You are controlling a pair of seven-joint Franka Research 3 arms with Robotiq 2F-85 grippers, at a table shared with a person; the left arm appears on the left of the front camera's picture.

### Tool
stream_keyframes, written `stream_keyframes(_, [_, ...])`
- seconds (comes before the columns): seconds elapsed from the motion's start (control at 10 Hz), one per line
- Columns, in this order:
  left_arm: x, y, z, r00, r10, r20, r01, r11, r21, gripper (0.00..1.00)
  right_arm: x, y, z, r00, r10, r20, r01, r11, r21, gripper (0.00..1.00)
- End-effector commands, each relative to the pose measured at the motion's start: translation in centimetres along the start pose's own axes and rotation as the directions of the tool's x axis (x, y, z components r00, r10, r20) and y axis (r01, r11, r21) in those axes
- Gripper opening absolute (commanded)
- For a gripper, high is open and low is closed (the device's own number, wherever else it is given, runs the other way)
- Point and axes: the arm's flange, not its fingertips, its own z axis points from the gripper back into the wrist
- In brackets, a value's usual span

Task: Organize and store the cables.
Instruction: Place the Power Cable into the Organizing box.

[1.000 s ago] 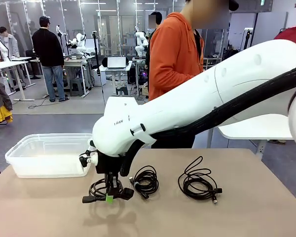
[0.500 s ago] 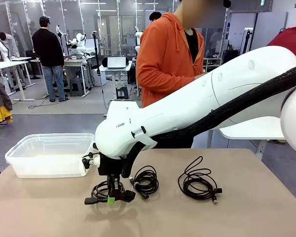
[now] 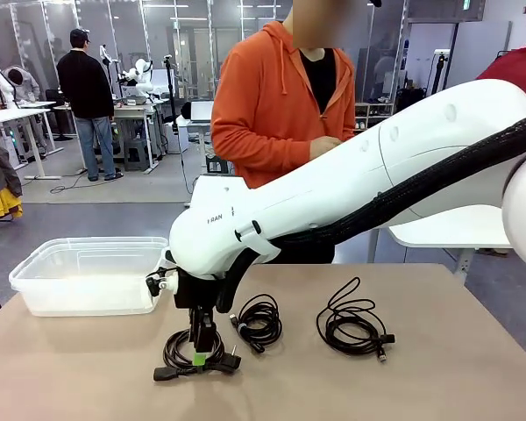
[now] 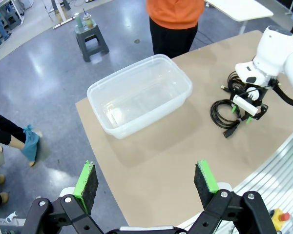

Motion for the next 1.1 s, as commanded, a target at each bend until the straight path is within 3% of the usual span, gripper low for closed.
stream_keyframes(0.0, [0.0, 0.0, 0.1, 1.000, -0.010, 0.001, 0.010, 1.000, -0.001, 1.00, -1.0, 0.5, 1.1, 0.999, -0.041, 0.006, 0.041, 0.999, -0.002, 1.00])
stream_keyframes(0.3, [0.0, 0.0, 0.1, 1.000, -0.010, 0.001, 0.010, 1.000, -0.001, 1.00, -5.5, 1.1, 5.7, 0.998, -0.063, 0.026, 0.064, 0.997, -0.044, 1.00])
stream_keyframes(0.7, [0.0, 0.0, 0.1, 1.000, -0.010, 0.001, 0.010, 1.000, -0.001, 1.00, -15.0, 3.1, 15.2, 0.969, -0.221, 0.108, 0.238, 0.954, -0.182, 1.00])
stream_keyframes(0.8, [0.0, 0.0, 0.1, 1.000, -0.010, 0.001, 0.010, 1.000, -0.001, 1.00, -18.0, 3.6, 17.6, 0.955, -0.277, 0.102, 0.294, 0.931, -0.217, 1.00])
stream_keyframes(1.0, [0.0, 0.0, 0.1, 1.000, -0.010, 0.001, 0.010, 1.000, -0.001, 1.00, -24.2, 5.3, 21.7, 0.919, -0.357, 0.171, 0.390, 0.890, -0.238, 1.00])
